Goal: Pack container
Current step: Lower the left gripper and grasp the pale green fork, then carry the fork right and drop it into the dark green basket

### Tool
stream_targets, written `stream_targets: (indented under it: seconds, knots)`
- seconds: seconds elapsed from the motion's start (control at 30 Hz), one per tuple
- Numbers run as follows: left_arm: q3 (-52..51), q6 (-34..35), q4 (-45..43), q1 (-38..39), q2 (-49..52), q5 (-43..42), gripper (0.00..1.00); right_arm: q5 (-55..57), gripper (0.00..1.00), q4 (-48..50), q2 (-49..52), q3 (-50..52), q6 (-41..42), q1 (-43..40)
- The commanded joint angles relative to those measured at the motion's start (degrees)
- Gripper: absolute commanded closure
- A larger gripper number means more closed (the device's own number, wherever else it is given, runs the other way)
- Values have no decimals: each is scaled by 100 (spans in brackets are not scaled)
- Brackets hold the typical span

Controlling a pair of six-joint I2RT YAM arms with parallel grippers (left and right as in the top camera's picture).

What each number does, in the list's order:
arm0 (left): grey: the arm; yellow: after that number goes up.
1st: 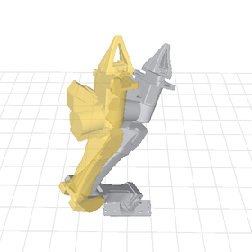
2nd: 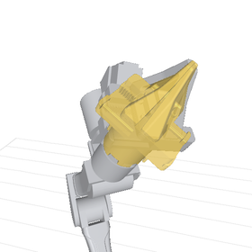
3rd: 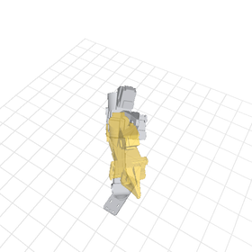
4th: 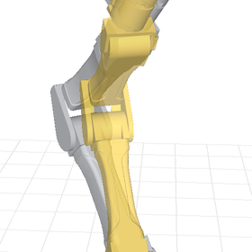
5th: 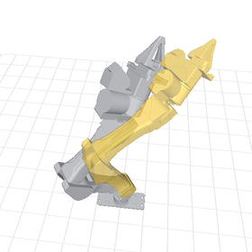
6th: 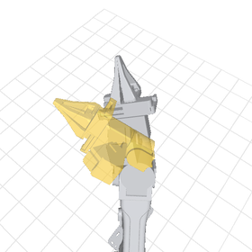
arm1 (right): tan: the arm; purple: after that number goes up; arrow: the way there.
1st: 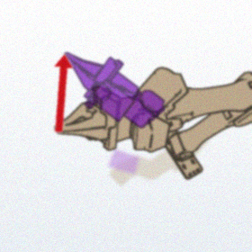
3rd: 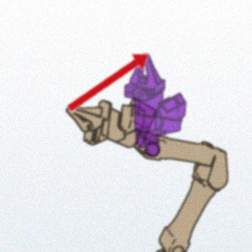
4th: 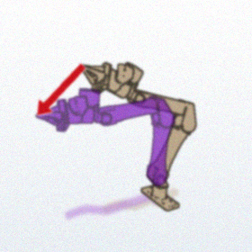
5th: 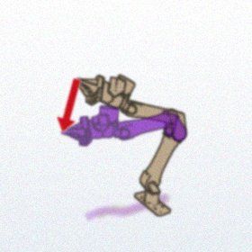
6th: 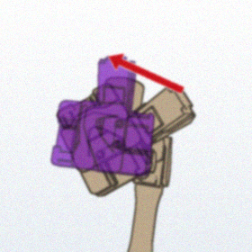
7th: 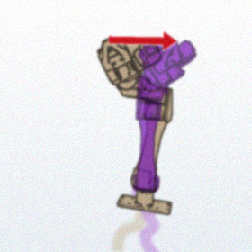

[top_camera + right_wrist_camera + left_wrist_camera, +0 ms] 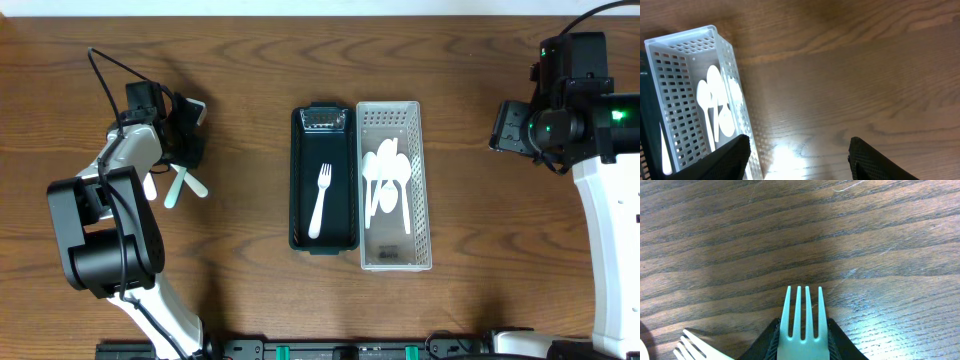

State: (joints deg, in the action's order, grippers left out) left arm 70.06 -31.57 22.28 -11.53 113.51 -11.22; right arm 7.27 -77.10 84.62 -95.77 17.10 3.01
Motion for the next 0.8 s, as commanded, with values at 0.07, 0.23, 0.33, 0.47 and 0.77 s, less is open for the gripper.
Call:
stream_targets:
  seconds: [0.07,0.23,0.33,0.47,0.77]
  knots:
    - [85,199,37,37,-315,31,95,28,33,-4,4,31,-96,-37]
    - [173,1139,229,273,-1215,28,94,26,33,-2,4,31,-94,-37]
    - [188,1768,439,636,-1825,28,94,26,33,2,4,31,-96,-37]
    - [188,2588,859,1375,-2472,26,94,26,33,-2,4,31,-155,-37]
    - [186,4712,1432,3353,-2662,37,94,24,32,-11,4,31,-199,-37]
